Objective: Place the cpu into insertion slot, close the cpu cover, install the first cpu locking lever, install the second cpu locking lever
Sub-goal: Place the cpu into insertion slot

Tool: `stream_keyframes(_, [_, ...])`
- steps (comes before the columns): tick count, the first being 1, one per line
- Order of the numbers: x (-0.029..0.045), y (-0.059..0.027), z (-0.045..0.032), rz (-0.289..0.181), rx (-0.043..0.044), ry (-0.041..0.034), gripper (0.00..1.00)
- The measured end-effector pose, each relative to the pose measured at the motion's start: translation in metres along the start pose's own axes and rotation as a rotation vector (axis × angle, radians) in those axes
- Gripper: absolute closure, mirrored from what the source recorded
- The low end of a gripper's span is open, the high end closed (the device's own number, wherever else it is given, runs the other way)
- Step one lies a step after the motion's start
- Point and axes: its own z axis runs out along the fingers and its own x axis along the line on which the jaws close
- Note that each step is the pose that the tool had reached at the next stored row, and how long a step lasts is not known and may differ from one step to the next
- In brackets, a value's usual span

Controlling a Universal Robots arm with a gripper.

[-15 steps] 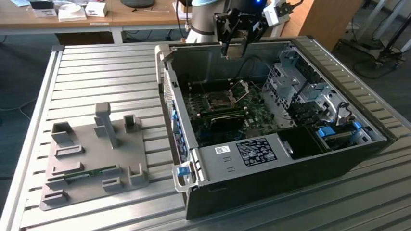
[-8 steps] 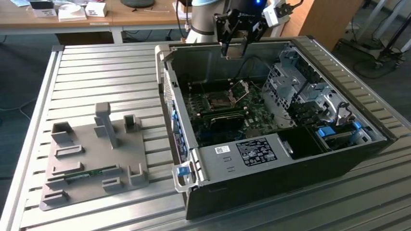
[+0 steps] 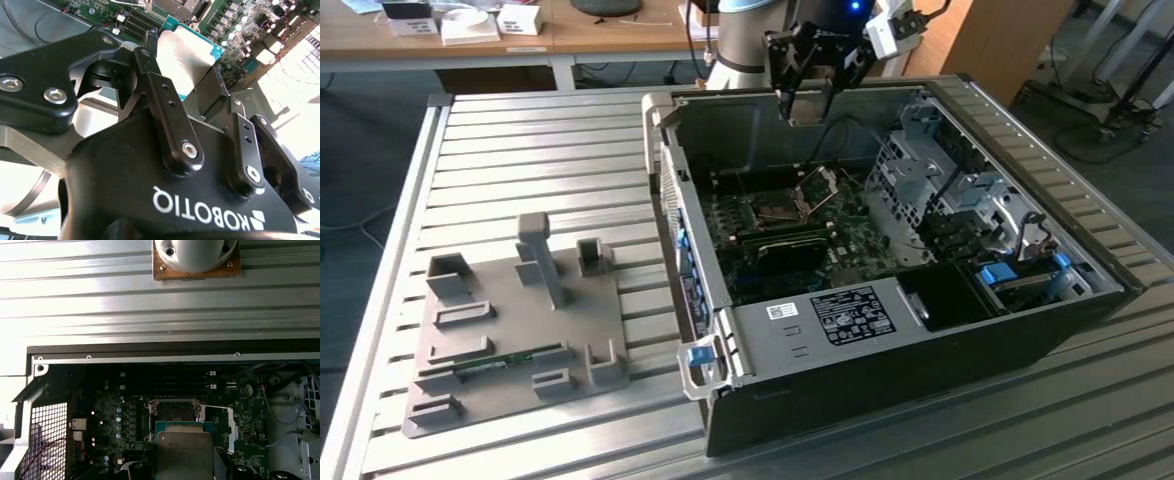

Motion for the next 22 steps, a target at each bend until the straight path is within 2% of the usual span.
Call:
stream_keyframes(15, [-0.0001,-0.0006,0.0065,0.000,-0.0001,0.0000,0.46])
stream_keyframes(22, [-0.0002,-0.0016,0.0072,0.000,0.0000,0.0001,0.46])
